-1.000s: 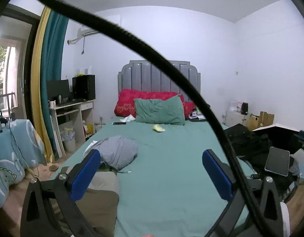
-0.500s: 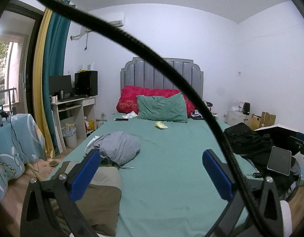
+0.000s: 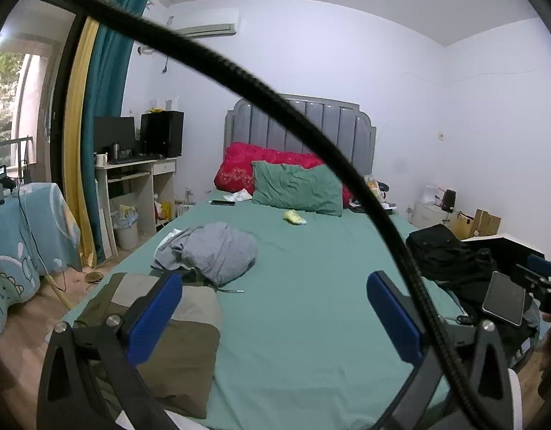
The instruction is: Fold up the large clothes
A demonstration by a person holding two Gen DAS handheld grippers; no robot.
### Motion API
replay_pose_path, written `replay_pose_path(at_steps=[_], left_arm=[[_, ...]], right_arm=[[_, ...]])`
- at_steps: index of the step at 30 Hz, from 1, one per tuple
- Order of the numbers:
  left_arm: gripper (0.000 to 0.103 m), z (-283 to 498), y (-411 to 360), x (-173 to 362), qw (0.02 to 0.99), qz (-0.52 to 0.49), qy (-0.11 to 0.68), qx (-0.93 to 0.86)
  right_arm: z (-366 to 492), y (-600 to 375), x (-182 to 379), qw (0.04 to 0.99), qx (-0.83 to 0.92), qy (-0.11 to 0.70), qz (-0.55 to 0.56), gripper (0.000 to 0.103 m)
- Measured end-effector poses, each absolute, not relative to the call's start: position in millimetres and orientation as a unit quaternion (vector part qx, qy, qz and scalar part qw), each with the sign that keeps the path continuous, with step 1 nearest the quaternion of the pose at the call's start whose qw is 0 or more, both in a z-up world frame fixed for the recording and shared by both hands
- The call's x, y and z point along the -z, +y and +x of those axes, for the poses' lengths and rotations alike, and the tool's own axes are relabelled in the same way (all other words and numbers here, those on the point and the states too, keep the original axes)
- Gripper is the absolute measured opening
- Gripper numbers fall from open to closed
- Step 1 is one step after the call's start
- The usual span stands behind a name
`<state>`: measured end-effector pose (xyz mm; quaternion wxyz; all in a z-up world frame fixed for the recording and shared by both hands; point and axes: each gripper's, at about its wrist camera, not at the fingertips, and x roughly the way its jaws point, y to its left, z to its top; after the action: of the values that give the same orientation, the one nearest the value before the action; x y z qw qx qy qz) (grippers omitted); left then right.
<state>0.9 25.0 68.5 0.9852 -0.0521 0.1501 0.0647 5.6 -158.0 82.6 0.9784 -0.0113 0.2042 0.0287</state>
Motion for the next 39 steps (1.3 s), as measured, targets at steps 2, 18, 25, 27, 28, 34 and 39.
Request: replay_pose_path(at_steps=[2, 18, 25, 27, 28, 34, 39], left_arm=[[0.103, 0.4, 24.9, -68.3, 0.985, -0.052, 0.151, -0.065], [0.103, -1.4, 23.7, -69.2, 0.985, -0.054, 0.149, -0.065], [0.103, -1.6, 25.8, -71.6, 0.985, -0.055, 0.150, -0.067], [0.103, -1.6, 26.2, -72.2, 0.985, -0.054, 0.150, -0.067], [0.103, -1.4, 26.0, -72.4, 0.985, -0.054, 0.150, -0.067], [0.103, -0.7, 25.3, -73.1, 0.985, -0.054, 0.150, -0.066], [0.103, -0.9, 26.0, -72.9, 0.985, -0.054, 0.149, -0.066]], right_arm=[[6.2, -156.7, -81.7, 0.978, -0.030, 0.206, -0.010, 0.103], [7.8, -159.3, -79.0, 0.978, -0.035, 0.207, -0.008, 0.103], [7.5, -161.0, -76.8, 0.978, -0.036, 0.207, -0.005, 0.103], [7.8, -162.6, -76.7, 0.978, -0.036, 0.207, -0.004, 0.103], [7.8, -162.7, -76.7, 0.978, -0.036, 0.207, -0.005, 0.103], [7.7, -163.0, -76.8, 0.978, -0.036, 0.207, -0.005, 0.103], [8.1, -163.7, -76.8, 0.978, -0.037, 0.207, -0.005, 0.103]])
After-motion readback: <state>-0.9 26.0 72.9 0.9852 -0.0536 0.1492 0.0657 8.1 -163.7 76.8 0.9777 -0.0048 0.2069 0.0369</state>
